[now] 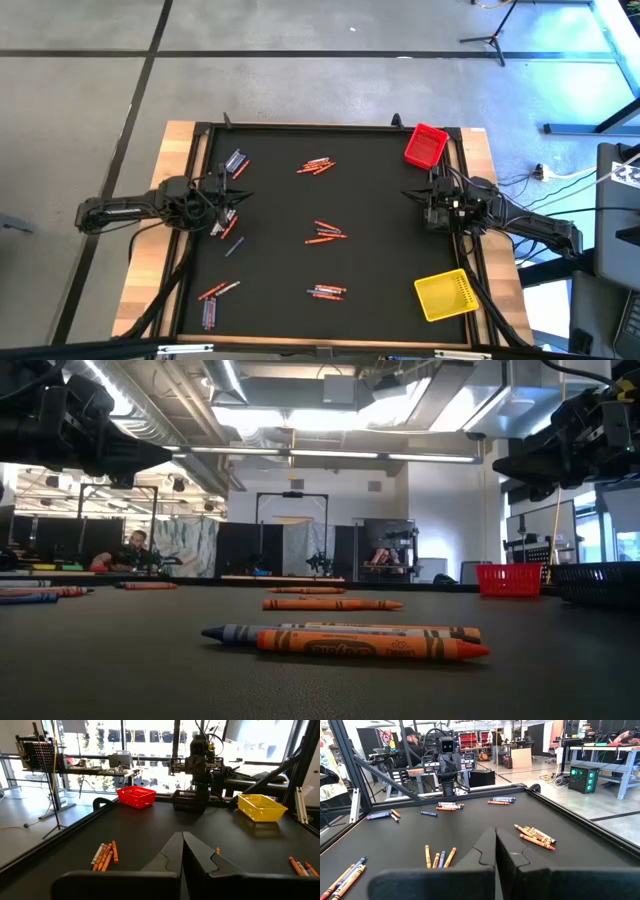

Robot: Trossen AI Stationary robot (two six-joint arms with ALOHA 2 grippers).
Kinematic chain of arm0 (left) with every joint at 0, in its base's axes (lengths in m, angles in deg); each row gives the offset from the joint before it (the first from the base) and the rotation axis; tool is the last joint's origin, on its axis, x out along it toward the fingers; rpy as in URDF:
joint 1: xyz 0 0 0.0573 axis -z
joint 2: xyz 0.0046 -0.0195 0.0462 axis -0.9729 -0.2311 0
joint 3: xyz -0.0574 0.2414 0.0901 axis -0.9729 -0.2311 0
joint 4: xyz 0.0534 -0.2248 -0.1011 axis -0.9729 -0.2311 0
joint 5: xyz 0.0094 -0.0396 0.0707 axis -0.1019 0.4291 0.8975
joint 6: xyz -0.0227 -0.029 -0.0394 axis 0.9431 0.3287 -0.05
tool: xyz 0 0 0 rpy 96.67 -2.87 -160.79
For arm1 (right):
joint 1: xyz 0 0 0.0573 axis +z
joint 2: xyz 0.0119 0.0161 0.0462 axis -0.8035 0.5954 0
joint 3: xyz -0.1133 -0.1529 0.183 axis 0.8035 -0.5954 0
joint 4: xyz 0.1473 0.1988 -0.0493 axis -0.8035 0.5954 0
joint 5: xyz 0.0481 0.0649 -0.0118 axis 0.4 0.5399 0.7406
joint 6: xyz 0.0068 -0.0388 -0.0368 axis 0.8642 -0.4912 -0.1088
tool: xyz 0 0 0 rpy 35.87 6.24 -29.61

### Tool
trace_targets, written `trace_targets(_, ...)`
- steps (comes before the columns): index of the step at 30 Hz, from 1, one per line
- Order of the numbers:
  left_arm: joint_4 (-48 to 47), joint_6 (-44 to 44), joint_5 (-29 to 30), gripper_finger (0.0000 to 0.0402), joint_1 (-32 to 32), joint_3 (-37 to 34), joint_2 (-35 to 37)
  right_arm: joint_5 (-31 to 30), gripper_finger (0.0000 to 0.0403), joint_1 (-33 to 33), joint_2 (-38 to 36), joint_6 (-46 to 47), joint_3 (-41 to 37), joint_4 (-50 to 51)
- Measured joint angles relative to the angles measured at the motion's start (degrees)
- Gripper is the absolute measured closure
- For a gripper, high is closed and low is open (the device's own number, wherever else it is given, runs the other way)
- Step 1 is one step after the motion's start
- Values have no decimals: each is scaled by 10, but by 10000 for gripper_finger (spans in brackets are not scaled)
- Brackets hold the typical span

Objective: Sort crayons

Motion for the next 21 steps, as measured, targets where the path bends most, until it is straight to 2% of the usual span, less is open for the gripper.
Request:
trace_targets(10,0,0,2,400,0,0,0,0,402,0,0,0,0,0)
trace_targets(12,5,-26,3,400,0,0,0,0,402,0,0,0,0,0)
trace_targets(14,24,-57,11,400,0,0,0,0,402,0,0,0,0,0)
trace_targets(21,92,-66,21,400,0,0,0,-2,402,0,0,6,0,-15)
